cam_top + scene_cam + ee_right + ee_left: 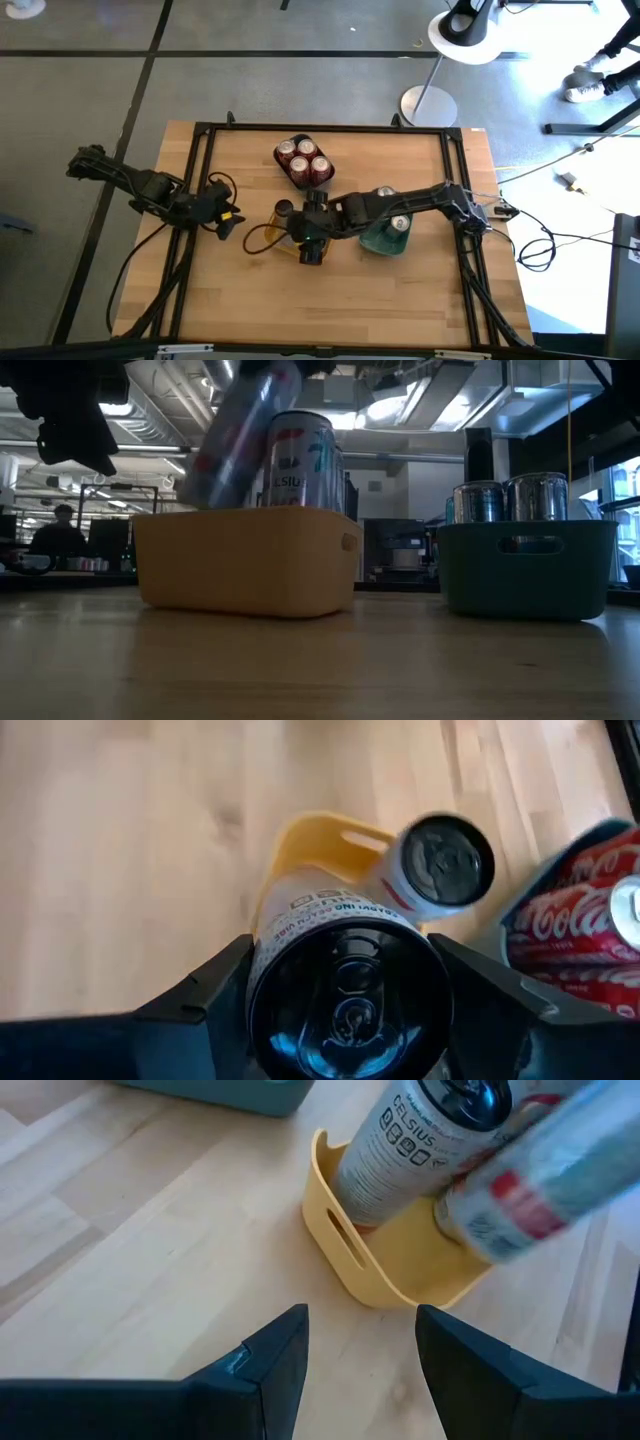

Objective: Sort soda cans
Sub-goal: Put the white and pink soda can into the yellow bin

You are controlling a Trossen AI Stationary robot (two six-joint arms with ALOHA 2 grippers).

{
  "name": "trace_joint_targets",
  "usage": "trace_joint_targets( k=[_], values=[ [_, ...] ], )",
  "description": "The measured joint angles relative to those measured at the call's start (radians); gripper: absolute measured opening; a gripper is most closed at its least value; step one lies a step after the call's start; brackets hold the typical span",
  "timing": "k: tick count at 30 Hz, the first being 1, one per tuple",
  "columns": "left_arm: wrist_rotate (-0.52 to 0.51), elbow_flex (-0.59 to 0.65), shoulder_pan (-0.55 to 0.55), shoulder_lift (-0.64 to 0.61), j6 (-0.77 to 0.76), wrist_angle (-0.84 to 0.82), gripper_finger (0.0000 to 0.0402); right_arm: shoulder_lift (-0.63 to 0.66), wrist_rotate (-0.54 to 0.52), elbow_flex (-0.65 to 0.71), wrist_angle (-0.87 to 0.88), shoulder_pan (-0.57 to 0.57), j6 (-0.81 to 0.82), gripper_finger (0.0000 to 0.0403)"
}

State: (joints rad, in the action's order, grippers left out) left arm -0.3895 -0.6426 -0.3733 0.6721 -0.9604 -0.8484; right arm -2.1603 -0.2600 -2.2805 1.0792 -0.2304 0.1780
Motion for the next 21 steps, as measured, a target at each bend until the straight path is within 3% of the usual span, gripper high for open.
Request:
trace_joint_targets(
  k=[21],
  values=[
    [-0.003, 0.0, 0.0, 0.026, 0.0, 0.027, 0.0177, -0.131, 0.054, 0.015, -0.013, 0.049, 0.026, 0.0252]
  ],
)
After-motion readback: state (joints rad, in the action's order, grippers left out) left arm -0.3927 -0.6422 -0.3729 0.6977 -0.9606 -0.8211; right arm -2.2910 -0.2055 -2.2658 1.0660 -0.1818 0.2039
